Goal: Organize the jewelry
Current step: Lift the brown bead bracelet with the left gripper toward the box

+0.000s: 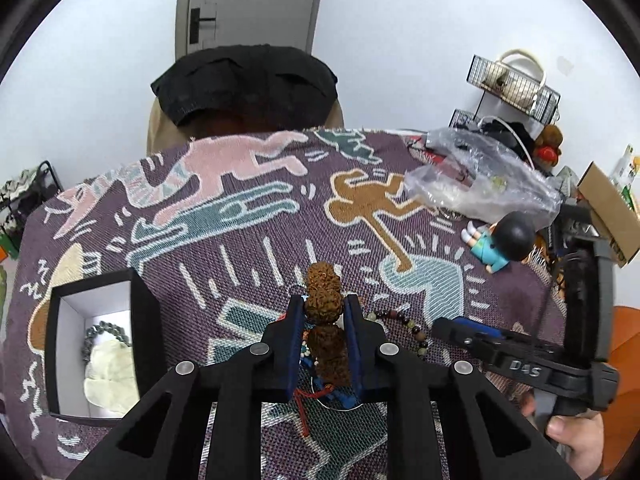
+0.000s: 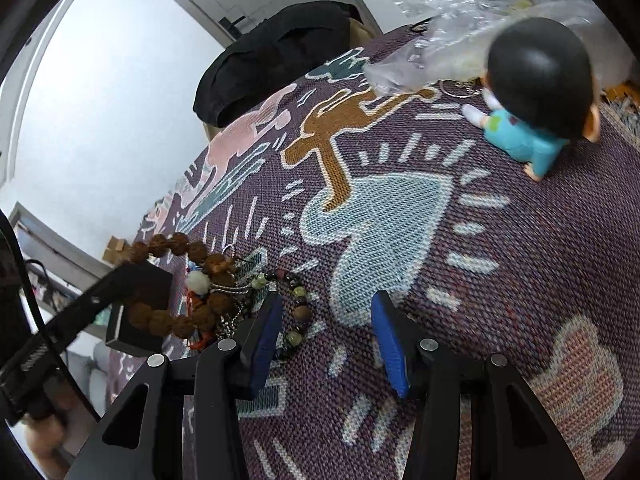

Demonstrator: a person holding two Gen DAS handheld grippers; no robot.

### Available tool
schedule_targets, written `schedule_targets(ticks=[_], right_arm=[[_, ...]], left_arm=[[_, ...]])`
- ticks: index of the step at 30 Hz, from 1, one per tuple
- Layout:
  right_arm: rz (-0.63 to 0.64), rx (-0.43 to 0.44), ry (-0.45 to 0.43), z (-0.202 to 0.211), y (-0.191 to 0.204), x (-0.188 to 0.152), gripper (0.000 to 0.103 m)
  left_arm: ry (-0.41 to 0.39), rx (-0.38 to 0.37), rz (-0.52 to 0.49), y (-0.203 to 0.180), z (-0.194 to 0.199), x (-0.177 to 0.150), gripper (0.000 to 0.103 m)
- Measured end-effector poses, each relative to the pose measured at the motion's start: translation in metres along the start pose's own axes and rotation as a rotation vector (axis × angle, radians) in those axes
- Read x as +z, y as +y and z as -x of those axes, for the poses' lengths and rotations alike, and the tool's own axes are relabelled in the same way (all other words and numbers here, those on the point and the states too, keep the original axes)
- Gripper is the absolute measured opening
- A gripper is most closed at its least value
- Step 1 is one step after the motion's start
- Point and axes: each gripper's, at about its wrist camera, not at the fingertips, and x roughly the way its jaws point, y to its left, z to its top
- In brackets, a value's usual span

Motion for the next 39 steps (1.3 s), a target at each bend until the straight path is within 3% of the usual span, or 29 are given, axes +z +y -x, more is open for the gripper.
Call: schedule_targets(ticks=[6, 13, 16, 18, 20, 26, 29, 36, 39], right_arm=[[0.083, -0.046, 0.040, -0.015, 0.019, 0.007, 0.049], [0.245, -0.173, 0.075, -0.032, 0.048, 0.008, 0.049], [0.329, -0.253, 0.083, -0.036, 0.058, 0.004, 0.039], [0.371, -0.293, 0.082, -0.036, 0.060, 0.001, 0.028], [0.375, -0.279, 0.089, -0.034, 0.058, 0.000, 0.011], [0.363, -0.237, 0.075, -0.027, 0.054, -0.002, 0.010], [0.351, -0.206, 0.047, -0.019, 0.057, -0.002, 0.010], [0.350, -0.160, 0.002, 0.002, 0.065, -0.001, 0.010], [0.335, -0.146, 0.000, 0.005, 0.063, 0.000, 0.010]], left_arm=[[-0.046, -0.013, 0.015, 0.007, 0.021, 0.006, 0.021], [-0.108, -0.028, 0.011, 0.008, 0.050, 0.014, 0.021], [-0.135, -0.044, 0.018, 0.012, 0.062, 0.015, 0.021], [-0.165, -0.056, 0.036, 0.018, 0.071, 0.016, 0.021], [-0.179, -0.054, 0.063, 0.026, 0.076, 0.016, 0.021], [-0.172, -0.020, 0.060, 0.035, 0.076, 0.014, 0.021], [-0.142, -0.016, 0.032, 0.032, 0.067, 0.009, 0.021], [0.039, -0.027, 0.043, 0.028, 0.001, -0.021, 0.021], [0.075, -0.051, 0.041, 0.023, -0.013, -0.030, 0.021]])
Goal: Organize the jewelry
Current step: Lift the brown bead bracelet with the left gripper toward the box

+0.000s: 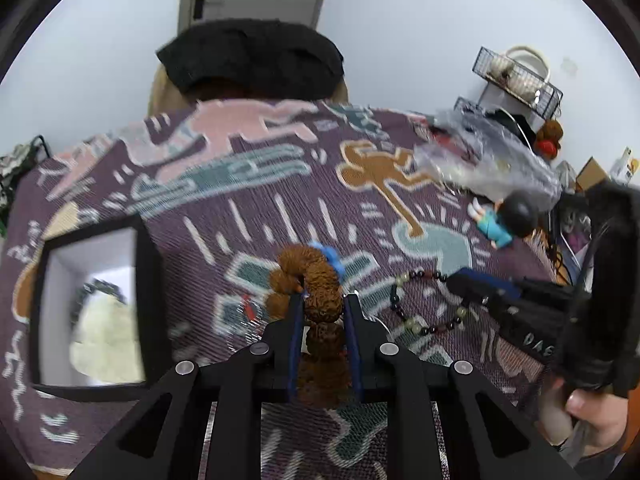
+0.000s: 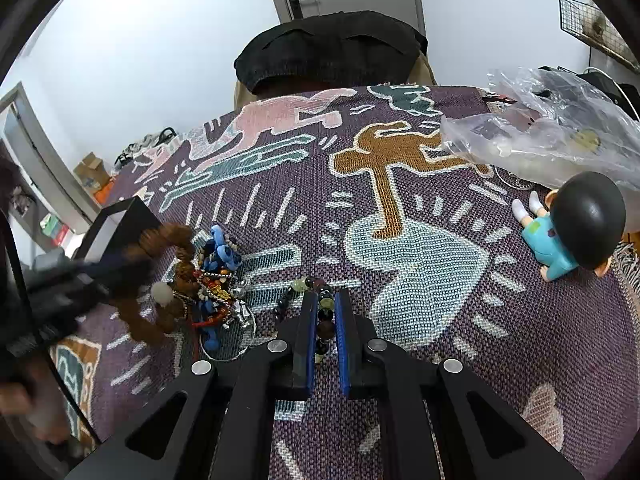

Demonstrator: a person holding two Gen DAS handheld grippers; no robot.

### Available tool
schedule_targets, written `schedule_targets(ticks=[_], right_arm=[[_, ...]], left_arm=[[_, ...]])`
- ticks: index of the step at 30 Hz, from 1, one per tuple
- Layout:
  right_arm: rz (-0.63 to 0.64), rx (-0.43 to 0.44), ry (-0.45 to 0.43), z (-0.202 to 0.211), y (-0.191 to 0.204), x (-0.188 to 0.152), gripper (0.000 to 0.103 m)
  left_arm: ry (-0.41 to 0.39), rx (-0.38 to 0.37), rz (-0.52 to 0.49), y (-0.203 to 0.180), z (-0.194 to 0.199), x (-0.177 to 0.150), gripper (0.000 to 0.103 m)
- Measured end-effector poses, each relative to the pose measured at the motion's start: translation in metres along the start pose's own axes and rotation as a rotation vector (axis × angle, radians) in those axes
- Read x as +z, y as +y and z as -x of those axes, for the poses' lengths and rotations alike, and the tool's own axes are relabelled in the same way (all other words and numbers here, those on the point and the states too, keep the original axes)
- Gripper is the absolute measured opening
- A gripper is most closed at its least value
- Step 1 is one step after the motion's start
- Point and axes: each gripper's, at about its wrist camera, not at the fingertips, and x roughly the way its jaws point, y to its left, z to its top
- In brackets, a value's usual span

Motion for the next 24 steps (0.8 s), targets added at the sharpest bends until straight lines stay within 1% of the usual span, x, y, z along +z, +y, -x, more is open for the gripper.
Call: schedule_targets(ticks=[3, 8, 11, 17, 19, 24], right_arm=[[-0.019, 0.010, -0.010, 0.004, -0.004, 0.001, 0.010], [-0.028, 0.037, -0.038, 0.014, -0.001, 0.005, 0.010], [-0.019, 0.046, -0.052, 0.021, 0.005, 0.008, 0.010], [0.006, 0.064, -0.074, 0.033, 0.020, 0.014, 0.010], [0.014, 0.071, -0.082, 0.038, 0.026, 0.018, 0.010], [0.036, 0.081, -0.107, 0.050, 0.042, 0.026, 0.010]], left_arm=[[-0.013, 0.010, -0.006, 0.000, 0.006, 0.001, 0.021], [-0.084, 0.013, 0.006, 0.006, 0.037, 0.013, 0.021], [-0.135, -0.005, 0.018, 0.009, 0.061, 0.019, 0.021], [-0.261, -0.025, 0.033, 0.015, 0.119, 0.033, 0.021], [-0.302, -0.022, 0.025, 0.016, 0.139, 0.037, 0.021], [-0.363, -0.004, 0.008, 0.019, 0.173, 0.044, 0.021]])
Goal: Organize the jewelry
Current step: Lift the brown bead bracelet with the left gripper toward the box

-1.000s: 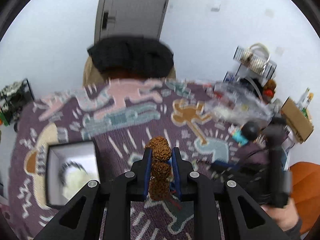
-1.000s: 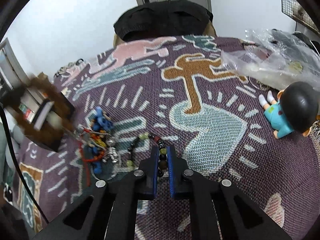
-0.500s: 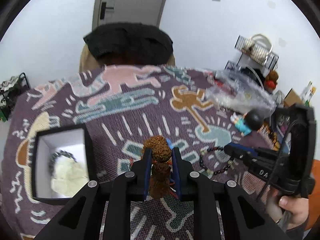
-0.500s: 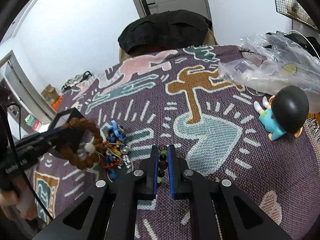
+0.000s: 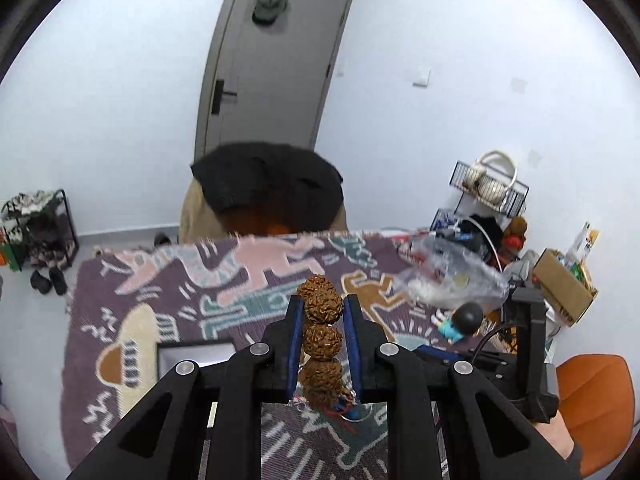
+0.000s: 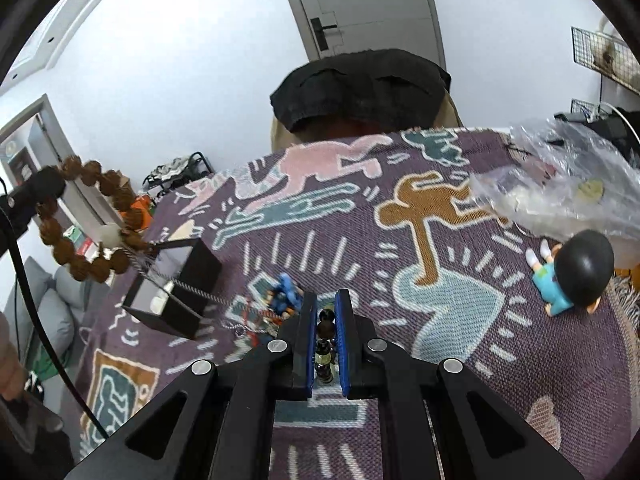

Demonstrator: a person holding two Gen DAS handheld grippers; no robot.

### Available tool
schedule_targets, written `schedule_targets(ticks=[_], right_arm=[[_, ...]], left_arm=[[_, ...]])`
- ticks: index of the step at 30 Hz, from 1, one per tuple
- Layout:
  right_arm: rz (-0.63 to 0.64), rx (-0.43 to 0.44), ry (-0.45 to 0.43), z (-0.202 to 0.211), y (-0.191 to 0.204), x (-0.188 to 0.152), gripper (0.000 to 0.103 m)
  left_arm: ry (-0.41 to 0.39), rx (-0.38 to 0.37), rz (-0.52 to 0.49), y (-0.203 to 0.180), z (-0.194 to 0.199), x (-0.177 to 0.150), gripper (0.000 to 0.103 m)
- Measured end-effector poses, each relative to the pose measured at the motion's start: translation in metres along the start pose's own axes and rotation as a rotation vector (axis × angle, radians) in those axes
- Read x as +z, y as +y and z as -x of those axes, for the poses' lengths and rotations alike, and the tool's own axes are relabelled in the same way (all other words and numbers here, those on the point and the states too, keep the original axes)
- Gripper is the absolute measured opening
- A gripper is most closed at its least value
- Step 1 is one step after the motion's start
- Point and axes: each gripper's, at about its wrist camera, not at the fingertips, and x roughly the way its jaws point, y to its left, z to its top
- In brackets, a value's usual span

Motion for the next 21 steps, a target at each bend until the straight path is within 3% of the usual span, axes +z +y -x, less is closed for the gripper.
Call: schedule_targets(ticks=[14, 21], right_arm=[[0.060, 0.030, -0.054, 0.019, 0.041, 0.024, 0.010], [0.067, 0.042, -0.057, 0.020, 0.050, 0.024, 0.010]], left_arm=[[-0.088, 0.019, -0.007, 0.017, 0.049, 0.023, 0.021], [-0.081, -0.146, 0.001, 0.009, 0.059, 0.023, 0.021]])
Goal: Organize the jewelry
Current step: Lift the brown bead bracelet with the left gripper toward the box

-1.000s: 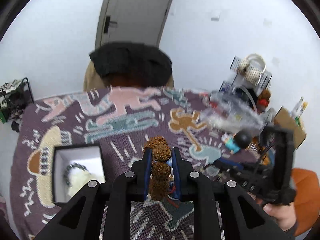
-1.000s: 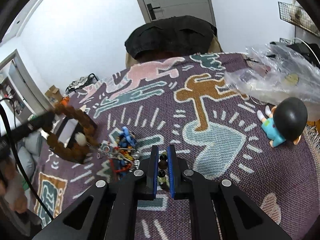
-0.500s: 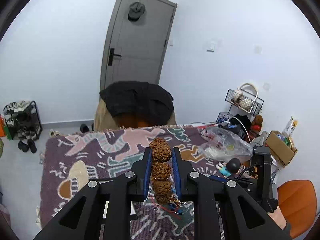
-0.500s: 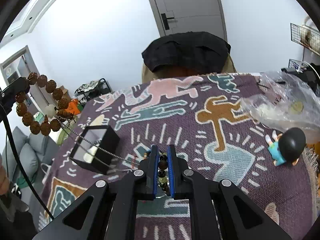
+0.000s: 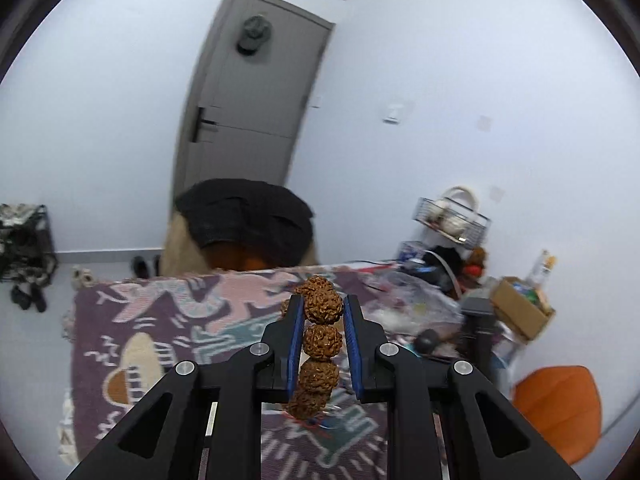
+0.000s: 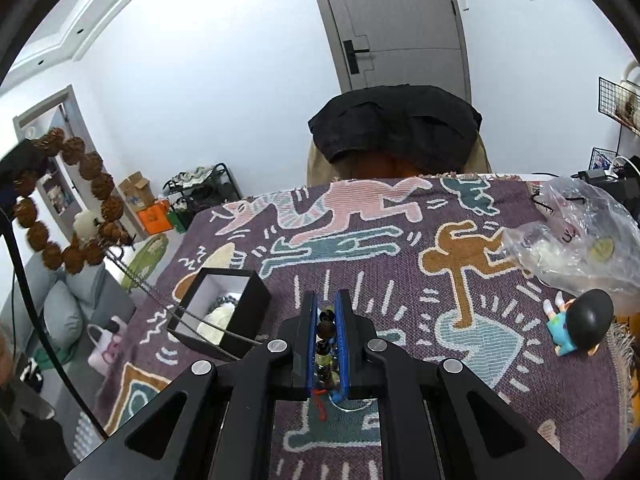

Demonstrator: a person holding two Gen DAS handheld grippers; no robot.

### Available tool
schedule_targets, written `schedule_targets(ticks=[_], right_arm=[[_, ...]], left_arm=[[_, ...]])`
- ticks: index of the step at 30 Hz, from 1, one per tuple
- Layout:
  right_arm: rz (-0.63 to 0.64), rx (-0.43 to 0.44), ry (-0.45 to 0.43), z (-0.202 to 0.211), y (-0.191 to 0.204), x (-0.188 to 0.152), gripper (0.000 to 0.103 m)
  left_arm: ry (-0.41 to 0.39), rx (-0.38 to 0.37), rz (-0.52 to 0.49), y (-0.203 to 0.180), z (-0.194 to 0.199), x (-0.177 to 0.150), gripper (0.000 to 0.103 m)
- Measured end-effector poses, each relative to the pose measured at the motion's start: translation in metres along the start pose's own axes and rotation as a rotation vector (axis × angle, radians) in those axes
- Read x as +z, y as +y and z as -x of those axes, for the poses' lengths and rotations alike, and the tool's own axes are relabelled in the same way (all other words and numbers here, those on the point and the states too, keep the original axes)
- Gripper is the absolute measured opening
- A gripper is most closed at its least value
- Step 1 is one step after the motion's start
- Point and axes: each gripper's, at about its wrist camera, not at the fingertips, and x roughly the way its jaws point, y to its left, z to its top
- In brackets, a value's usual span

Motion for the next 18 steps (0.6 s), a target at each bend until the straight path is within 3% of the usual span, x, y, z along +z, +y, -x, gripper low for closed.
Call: schedule_targets(ticks=[5, 7, 9, 11, 14, 18], right_arm=[[-0.008, -0.006, -0.003, 0.003, -0.007, -0.002, 0.010], [-0.015, -0.008, -0.004, 0.005, -0.010, -0.002, 0.010], [-0.021, -0.006, -0.007, 0.006, -0.013, -0.001, 0.010], [-0.017, -0.004, -0.014, 0.008, -0.012, 0.000, 0.010], [-0.011, -0.005, -0.014, 0.008, -0.010, 0.000, 0.010], [-0.009, -0.006, -0.010, 0.006, -0.011, 0.000, 0.010]], left_arm=[[-0.065, -0.045, -0.005, -0.006, 0.014, 0.005, 0.021], [-0.089, 0.030, 0.001, -0.002, 0.015, 0.005, 0.021], [-0.037, 0.078, 0.009, 0.002, 0.002, 0.003, 0.021], [0.008, 0.067, 0.016, 0.005, -0.010, -0.002, 0.021], [-0.046, 0.051, 0.006, 0.006, 0.000, -0.002, 0.021], [-0.059, 0.101, 0.017, 0.016, 0.007, 0.007, 0.021]])
